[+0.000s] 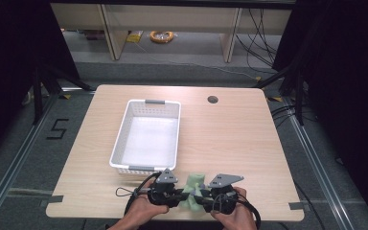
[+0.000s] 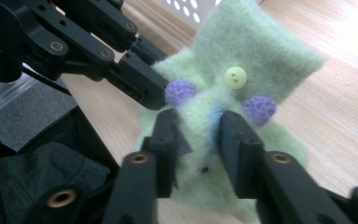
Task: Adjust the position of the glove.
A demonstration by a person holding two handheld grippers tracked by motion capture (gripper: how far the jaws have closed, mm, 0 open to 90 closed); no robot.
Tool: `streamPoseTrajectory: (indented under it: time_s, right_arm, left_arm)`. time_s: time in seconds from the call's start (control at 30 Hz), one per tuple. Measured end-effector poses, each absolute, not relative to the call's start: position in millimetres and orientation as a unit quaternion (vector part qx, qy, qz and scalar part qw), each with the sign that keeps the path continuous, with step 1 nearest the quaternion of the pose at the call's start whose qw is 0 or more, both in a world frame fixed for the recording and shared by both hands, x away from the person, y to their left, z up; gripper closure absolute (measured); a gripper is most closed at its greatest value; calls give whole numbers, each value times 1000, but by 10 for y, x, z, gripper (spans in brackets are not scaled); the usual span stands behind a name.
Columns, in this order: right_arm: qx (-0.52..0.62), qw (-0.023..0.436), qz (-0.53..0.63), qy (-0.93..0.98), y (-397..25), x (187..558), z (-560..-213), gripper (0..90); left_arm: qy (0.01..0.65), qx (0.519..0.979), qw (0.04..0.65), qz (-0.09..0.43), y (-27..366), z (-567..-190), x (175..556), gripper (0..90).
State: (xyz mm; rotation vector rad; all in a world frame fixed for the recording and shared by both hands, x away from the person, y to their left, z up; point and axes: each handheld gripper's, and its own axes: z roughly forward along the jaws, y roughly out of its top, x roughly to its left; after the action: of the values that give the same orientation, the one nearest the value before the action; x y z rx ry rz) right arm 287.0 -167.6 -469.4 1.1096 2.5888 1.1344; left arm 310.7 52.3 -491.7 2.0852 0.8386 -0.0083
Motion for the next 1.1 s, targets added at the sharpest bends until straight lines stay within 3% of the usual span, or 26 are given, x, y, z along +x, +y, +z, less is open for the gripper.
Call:
streamPoseTrajectory:
  time_s: [0.17, 0.3, 0.5, 0.77, 1.03, 1.1]
  right_arm:
    - [359, 40, 383, 850, -1723, 2917, -4685, 504]
    - [365, 36, 391, 844, -1763, 2945, -4683, 458]
    - [356, 44, 388, 849, -1784, 2921, -4665, 479]
    - [337, 44, 371, 864, -1756, 2896, -4764, 621]
    - [332, 40, 370, 867, -1777, 2895, -4713, 614]
    - [333, 46, 378, 863, -1783, 2901, -4698, 612]
  left_arm:
    - [334, 839, 429, 0, 515, -4921, 3106, 778]
    - [331, 844, 422, 9, 533, -4919, 3118, 759]
    - [334, 842, 422, 21, 547, -4920, 3127, 754]
    - [333, 845, 419, 23, 559, -4927, 3139, 745]
    - [349, 839, 414, 45, 648, -4867, 3095, 521]
    - [344, 839, 417, 62, 699, -4817, 3047, 505]
